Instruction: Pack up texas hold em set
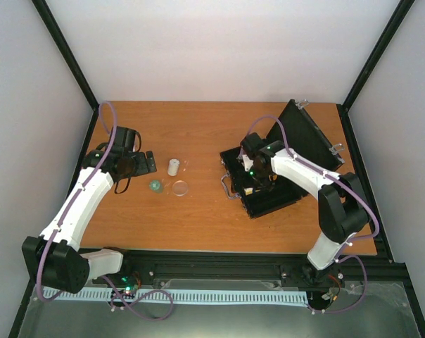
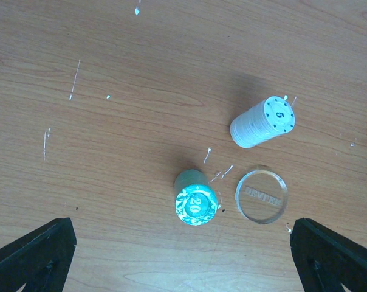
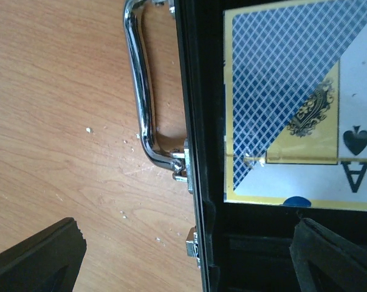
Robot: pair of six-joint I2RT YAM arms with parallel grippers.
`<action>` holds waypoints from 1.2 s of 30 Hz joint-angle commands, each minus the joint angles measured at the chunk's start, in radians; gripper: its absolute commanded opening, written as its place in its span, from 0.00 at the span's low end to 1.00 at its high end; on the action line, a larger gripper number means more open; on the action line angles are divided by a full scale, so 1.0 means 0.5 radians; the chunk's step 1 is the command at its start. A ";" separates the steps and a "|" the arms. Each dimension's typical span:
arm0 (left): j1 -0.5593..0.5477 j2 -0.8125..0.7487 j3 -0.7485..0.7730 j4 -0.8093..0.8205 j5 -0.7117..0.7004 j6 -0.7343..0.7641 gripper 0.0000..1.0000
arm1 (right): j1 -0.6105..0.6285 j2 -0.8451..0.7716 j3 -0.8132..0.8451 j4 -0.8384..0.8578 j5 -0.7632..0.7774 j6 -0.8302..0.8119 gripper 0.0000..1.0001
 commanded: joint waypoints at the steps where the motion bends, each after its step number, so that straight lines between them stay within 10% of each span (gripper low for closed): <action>1: 0.004 0.024 0.024 0.047 0.018 0.029 1.00 | 0.014 -0.058 -0.049 0.012 -0.071 0.060 0.93; 36: 0.004 0.002 -0.008 0.044 -0.005 0.025 1.00 | 0.082 0.030 -0.174 0.376 0.035 0.127 0.94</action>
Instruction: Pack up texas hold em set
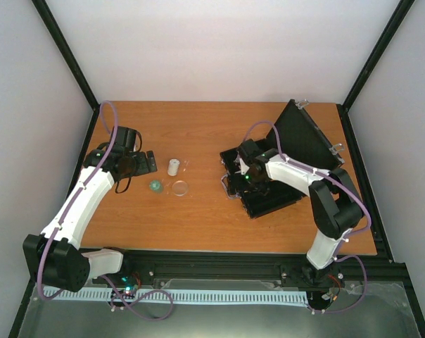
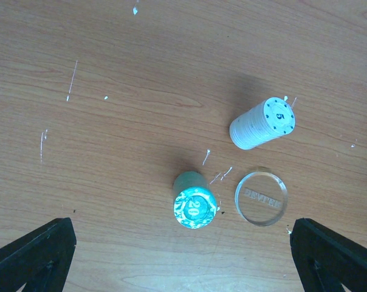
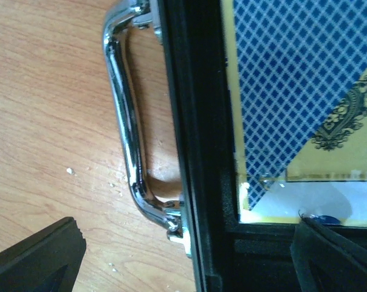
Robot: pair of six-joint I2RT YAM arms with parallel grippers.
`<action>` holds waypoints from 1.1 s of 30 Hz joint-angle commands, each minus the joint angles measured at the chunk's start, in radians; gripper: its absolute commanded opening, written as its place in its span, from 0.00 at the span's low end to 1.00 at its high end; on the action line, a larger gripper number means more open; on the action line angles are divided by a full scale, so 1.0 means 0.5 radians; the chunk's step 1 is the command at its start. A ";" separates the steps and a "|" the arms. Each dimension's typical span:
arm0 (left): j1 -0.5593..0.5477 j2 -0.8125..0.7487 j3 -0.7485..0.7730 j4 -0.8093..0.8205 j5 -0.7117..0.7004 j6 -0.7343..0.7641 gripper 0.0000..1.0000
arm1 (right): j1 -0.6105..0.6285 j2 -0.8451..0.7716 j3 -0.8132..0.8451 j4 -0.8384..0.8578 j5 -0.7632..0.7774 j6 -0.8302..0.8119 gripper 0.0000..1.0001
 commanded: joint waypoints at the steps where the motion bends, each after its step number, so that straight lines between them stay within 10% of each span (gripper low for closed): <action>1: 0.005 -0.023 -0.002 0.022 -0.007 0.022 1.00 | 0.049 -0.086 0.054 -0.062 0.030 0.014 0.96; 17: 0.004 -0.013 -0.008 0.037 0.029 0.043 1.00 | 0.222 0.044 0.531 -0.321 0.284 -0.050 1.00; 33: 0.004 -0.064 -0.029 0.002 -0.042 0.042 1.00 | 0.641 0.945 1.547 -0.594 0.397 -0.318 1.00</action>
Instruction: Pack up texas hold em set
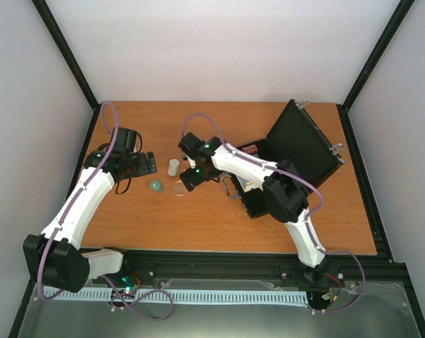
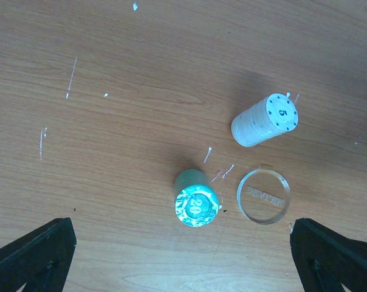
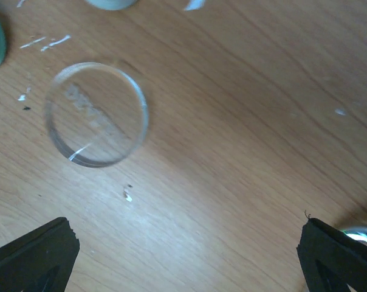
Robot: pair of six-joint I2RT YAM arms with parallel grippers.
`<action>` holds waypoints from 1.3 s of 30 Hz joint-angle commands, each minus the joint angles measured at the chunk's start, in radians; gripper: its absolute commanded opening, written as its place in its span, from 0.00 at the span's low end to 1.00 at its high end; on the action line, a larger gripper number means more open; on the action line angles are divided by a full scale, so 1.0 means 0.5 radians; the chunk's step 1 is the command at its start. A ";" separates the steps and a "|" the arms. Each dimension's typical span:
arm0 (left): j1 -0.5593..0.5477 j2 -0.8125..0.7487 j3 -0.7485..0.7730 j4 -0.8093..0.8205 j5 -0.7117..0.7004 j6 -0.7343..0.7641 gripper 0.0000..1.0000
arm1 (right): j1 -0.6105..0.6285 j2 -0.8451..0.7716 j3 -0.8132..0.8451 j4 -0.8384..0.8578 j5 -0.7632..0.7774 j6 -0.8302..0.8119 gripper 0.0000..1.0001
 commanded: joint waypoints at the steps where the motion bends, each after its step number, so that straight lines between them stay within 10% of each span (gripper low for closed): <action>1: 0.004 -0.070 -0.005 -0.014 -0.062 0.022 1.00 | 0.080 0.181 0.226 -0.132 0.004 -0.107 1.00; 14: 0.004 -0.141 -0.059 -0.012 -0.102 -0.030 1.00 | 0.172 0.671 0.822 -0.259 -0.103 -0.189 1.00; 39: 0.004 -0.132 -0.107 0.016 -0.070 -0.008 1.00 | 0.311 0.940 0.977 -0.322 -0.021 -0.296 1.00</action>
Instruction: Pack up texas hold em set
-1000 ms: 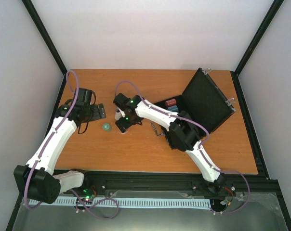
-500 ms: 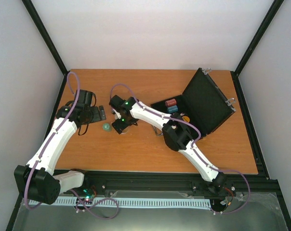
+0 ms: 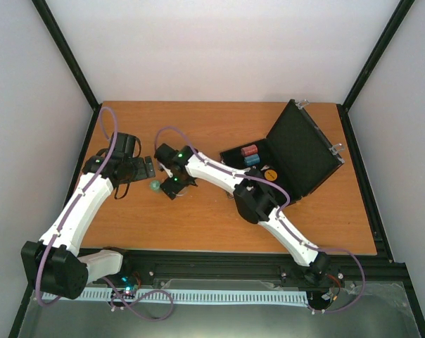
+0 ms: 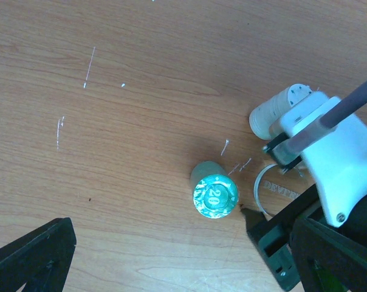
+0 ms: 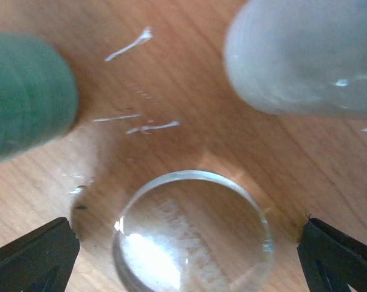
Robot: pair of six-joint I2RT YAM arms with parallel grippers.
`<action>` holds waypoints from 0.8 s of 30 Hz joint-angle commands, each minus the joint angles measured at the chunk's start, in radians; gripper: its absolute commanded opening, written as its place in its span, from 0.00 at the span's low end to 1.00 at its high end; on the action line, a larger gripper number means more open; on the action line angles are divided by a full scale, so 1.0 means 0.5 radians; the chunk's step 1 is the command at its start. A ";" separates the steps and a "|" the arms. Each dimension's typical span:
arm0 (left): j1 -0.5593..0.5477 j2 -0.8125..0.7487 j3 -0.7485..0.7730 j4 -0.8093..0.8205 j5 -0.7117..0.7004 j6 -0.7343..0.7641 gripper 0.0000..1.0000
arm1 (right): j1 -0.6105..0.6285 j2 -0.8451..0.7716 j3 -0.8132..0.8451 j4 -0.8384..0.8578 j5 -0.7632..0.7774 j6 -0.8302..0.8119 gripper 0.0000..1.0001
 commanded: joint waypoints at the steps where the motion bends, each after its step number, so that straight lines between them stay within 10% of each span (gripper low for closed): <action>1: 0.005 -0.036 0.005 0.018 0.011 0.002 1.00 | 0.115 0.137 0.020 -0.106 -0.017 -0.060 0.99; 12: 0.004 -0.053 0.000 0.019 0.014 0.008 1.00 | 0.132 0.190 0.010 -0.175 0.089 -0.074 0.72; 24: 0.004 -0.044 0.002 0.017 0.002 0.014 1.00 | 0.074 -0.001 -0.160 -0.194 0.302 -0.021 0.68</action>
